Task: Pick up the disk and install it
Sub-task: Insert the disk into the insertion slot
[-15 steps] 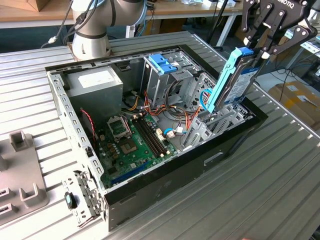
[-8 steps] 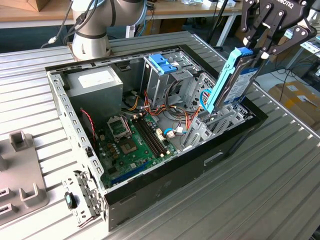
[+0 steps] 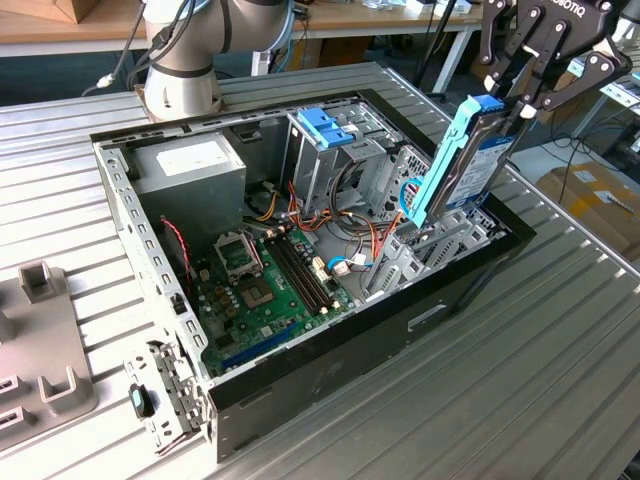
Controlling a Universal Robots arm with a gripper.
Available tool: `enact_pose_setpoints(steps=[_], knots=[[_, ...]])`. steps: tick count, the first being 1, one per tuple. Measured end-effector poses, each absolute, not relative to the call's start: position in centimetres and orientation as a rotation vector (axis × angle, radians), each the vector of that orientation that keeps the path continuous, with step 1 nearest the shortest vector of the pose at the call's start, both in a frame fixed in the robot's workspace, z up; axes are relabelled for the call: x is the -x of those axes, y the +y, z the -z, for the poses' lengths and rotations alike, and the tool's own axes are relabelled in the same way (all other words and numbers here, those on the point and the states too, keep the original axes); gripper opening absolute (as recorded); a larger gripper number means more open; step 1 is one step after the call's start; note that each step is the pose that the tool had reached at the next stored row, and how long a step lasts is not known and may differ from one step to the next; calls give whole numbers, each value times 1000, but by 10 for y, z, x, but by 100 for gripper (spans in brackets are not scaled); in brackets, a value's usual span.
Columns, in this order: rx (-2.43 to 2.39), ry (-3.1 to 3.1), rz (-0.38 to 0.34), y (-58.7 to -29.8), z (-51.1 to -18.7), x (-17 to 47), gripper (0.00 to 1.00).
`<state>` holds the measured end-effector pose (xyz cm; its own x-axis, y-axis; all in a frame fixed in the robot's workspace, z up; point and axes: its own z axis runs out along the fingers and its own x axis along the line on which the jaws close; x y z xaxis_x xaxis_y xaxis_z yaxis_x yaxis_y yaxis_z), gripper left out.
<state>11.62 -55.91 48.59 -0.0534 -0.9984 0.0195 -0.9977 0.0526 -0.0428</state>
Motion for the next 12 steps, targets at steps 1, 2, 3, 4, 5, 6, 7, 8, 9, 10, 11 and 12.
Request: enact_pose_setpoints(steps=[1,2,3,4,5,6,7,8,9,10,11,12], knots=[[2151,2268,69,-559,-486,-116,35],[2151,2268,69,-559,-486,-116,35],[2151,2268,70,-559,-486,-116,35],[2151,2268,70,-559,-486,-116,35],[2151,2268,69,-559,-486,-116,35],[2151,2268,69,-559,-486,-116,35],[2151,2268,69,-559,-486,-116,35],[2151,2268,69,-559,-485,-116,35],[2151,2268,69,-559,-484,-116,35],[2151,2268,70,-559,-483,-116,35],[2151,2268,70,-559,-482,-116,35],[2151,2268,70,-559,-481,-116,35]])
